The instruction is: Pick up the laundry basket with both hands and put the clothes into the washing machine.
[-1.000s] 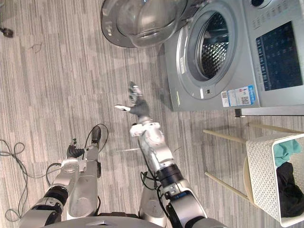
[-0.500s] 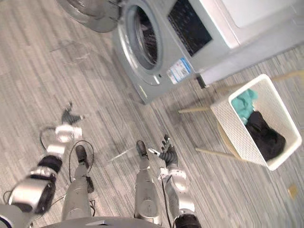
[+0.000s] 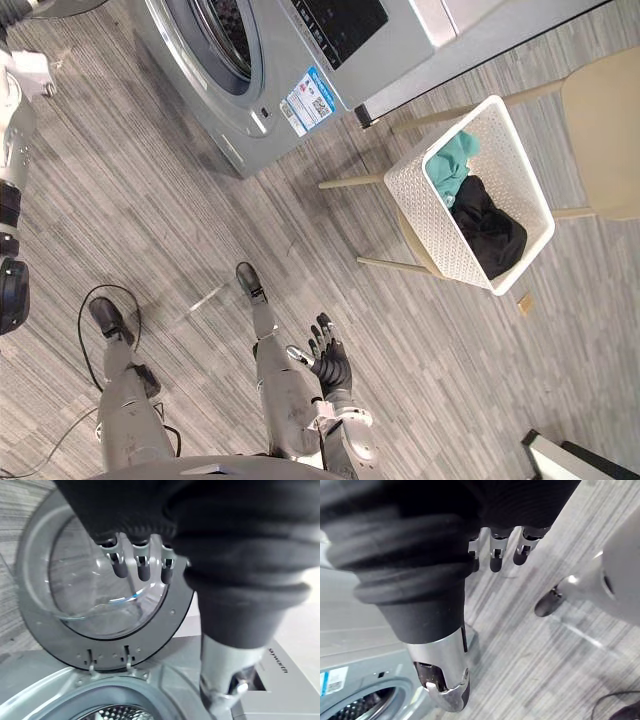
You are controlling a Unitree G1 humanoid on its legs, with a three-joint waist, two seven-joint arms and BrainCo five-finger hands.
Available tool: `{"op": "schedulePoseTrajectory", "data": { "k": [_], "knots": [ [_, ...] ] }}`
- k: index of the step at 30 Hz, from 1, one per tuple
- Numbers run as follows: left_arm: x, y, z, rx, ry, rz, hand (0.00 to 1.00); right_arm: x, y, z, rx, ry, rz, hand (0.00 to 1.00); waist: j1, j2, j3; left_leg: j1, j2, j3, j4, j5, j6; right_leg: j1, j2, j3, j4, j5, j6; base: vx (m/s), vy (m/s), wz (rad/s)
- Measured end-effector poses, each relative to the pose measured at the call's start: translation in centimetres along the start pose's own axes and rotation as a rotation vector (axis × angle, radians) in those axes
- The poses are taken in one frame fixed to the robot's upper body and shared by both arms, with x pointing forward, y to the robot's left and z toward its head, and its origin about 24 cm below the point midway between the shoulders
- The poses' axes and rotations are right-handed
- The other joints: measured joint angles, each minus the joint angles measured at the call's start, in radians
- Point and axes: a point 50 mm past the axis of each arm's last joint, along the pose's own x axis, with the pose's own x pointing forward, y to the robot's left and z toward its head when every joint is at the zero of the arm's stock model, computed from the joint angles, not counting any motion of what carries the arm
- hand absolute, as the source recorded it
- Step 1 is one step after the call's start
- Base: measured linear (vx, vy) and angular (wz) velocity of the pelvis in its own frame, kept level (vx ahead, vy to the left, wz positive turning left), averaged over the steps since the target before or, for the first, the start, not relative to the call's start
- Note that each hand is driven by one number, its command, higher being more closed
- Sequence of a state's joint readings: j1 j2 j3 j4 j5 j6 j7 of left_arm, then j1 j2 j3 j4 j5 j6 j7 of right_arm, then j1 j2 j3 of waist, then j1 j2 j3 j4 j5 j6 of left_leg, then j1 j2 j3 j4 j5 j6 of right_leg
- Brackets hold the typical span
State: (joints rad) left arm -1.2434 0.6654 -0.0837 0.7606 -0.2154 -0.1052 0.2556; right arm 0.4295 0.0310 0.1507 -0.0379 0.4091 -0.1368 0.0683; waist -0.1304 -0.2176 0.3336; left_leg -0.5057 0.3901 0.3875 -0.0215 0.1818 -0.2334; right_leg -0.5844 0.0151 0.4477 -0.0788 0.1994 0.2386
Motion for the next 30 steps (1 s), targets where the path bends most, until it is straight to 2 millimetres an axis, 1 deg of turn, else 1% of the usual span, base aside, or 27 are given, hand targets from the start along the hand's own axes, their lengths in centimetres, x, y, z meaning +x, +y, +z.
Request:
{"op": "schedulePoseTrajectory", "data": {
  "k": [1,2,4,6,9,11,13,15,16,17,19,20,21,22,23,26,29,30],
  "knots": [
    [0.2,0.0,0.4,-0.006,-0.012,0.001,0.00,0.0,0.1,0.3,0.020,-0.013,0.010,0.00,0.006,0.000,0.000,-0.024,0.015,0.000,0.041,-0.016,-0.001,-0.006,0.007,-0.003,0.000,0.009,-0.009,0.00,0.000,0.00],
    [0.2,0.0,0.5,-0.008,-0.016,0.003,0.00,0.0,0.2,0.4,0.025,-0.018,0.017,0.00,0.009,0.001,0.000,-0.037,0.023,0.003,0.059,-0.021,-0.001,-0.010,0.011,-0.006,0.000,0.014,-0.007,-0.01,0.005,-0.05],
    [0.3,-0.1,0.8,-0.013,-0.023,0.003,0.00,0.0,0.3,0.5,0.030,-0.025,0.023,0.00,0.010,0.003,0.001,-0.072,0.056,0.033,0.113,-0.025,0.003,-0.011,0.028,-0.023,0.000,0.033,-0.001,-0.04,0.023,0.01],
    [0.3,-0.2,0.8,-0.025,-0.019,0.002,0.00,0.0,0.1,0.6,0.034,-0.028,0.018,0.00,0.013,0.004,0.002,-0.086,0.069,0.038,0.130,-0.032,0.005,-0.012,0.035,-0.025,0.000,0.040,-0.002,-0.05,0.035,0.02],
    [0.4,-0.1,0.9,-0.063,-0.013,0.010,0.00,0.0,0.0,0.7,0.056,-0.038,0.010,0.00,0.023,0.006,0.001,-0.137,0.090,0.024,0.192,-0.069,0.008,-0.030,0.042,-0.030,0.000,0.047,-0.007,-0.07,0.031,-0.04],
    [0.5,0.3,0.9,-0.099,-0.008,0.023,0.00,0.0,-0.1,0.8,0.061,-0.046,0.004,0.00,0.031,0.008,0.001,-0.181,0.109,0.013,0.248,-0.096,0.009,-0.053,0.049,-0.030,-0.001,0.060,-0.003,-0.12,0.033,-0.16],
    [0.5,0.4,0.9,-0.141,0.001,0.031,0.00,-0.1,-0.4,0.8,0.066,-0.045,-0.011,0.00,0.033,0.011,0.000,-0.232,0.137,-0.020,0.313,-0.134,0.005,-0.066,0.064,-0.032,-0.001,0.066,-0.004,-0.15,0.038,-0.13],
    [0.5,0.6,0.9,-0.179,0.009,0.039,0.00,-0.3,-0.5,0.7,0.072,-0.044,-0.019,0.00,0.033,0.017,-0.003,-0.261,0.156,-0.044,0.339,-0.142,0.004,-0.073,0.075,-0.042,-0.001,0.066,-0.004,-0.10,0.015,-0.03],
    [0.5,0.6,0.9,-0.189,0.011,0.043,0.00,-0.4,-0.6,0.7,0.080,-0.044,-0.025,0.00,0.033,0.020,-0.005,-0.271,0.159,-0.053,0.342,-0.142,0.004,-0.076,0.078,-0.050,-0.001,0.066,-0.004,-0.11,0.011,0.01],
    [0.6,1.2,0.8,-0.218,0.015,0.067,0.00,-0.5,-1.1,0.7,0.088,-0.045,-0.047,0.00,0.036,0.026,-0.005,-0.288,0.165,-0.064,0.353,-0.142,0.004,-0.084,0.084,-0.054,-0.001,0.066,-0.004,-0.08,0.007,0.01],
    [0.5,1.5,0.6,-0.228,0.022,0.084,0.00,-0.5,-1.5,0.9,0.089,-0.053,-0.060,0.00,0.039,0.028,-0.006,-0.296,0.166,-0.068,0.358,-0.142,0.004,-0.088,0.085,-0.055,-0.001,0.065,-0.004,-0.08,0.009,-0.01],
    [0.4,1.8,0.2,-0.238,0.033,0.098,0.00,-0.6,-1.7,1.0,0.087,-0.060,-0.071,0.00,0.039,0.038,-0.011,-0.316,0.167,-0.081,0.372,-0.142,0.004,-0.096,0.088,-0.061,-0.001,0.064,-0.003,-0.08,0.010,0.02],
    [0.3,1.9,0.0,-0.237,0.038,0.102,0.00,-0.6,-1.8,1.0,0.086,-0.060,-0.073,0.00,0.039,0.042,-0.013,-0.324,0.168,-0.086,0.378,-0.142,0.005,-0.098,0.088,-0.069,-0.001,0.060,0.001,-0.09,0.009,0.02],
    [0.1,2.2,-0.5,-0.238,0.052,0.116,0.00,-0.6,-1.8,1.0,0.087,-0.059,-0.073,0.00,0.040,0.044,-0.014,-0.334,0.171,-0.088,0.393,-0.142,0.005,-0.099,0.088,-0.078,-0.001,0.049,-0.004,-0.06,0.004,0.03],
    [0.0,2.3,-0.7,-0.239,0.055,0.120,0.00,-0.6,-1.8,1.0,0.087,-0.059,-0.073,0.00,0.040,0.044,-0.014,-0.335,0.171,-0.088,0.394,-0.142,0.005,-0.099,0.088,-0.078,-0.001,0.049,-0.003,-0.07,0.007,0.02],
    [-0.6,3.2,-2.0,-0.256,0.093,0.156,0.00,-0.6,-2.0,1.0,0.086,-0.062,-0.081,0.00,0.042,0.047,-0.016,-0.345,0.171,-0.090,0.408,-0.143,0.007,-0.100,0.086,-0.081,-0.001,0.048,-0.003,-0.06,0.019,0.03],
    [-1.6,4.3,-3.9,-0.313,0.149,0.206,0.00,-0.6,-2.0,1.1,0.094,-0.064,-0.081,0.00,0.046,0.047,-0.017,-0.351,0.164,-0.091,0.423,-0.143,0.011,-0.100,0.078,-0.083,-0.001,0.049,-0.004,-0.06,0.034,0.05],
    [-2.0,4.9,-4.6,-0.361,0.174,0.231,0.00,-0.6,-2.0,1.1,0.094,-0.064,-0.082,0.00,0.049,0.047,-0.017,-0.352,0.160,-0.090,0.425,-0.140,0.015,-0.100,0.074,-0.084,-0.001,0.050,-0.004,-0.05,0.024,0.06]
  ]
}}
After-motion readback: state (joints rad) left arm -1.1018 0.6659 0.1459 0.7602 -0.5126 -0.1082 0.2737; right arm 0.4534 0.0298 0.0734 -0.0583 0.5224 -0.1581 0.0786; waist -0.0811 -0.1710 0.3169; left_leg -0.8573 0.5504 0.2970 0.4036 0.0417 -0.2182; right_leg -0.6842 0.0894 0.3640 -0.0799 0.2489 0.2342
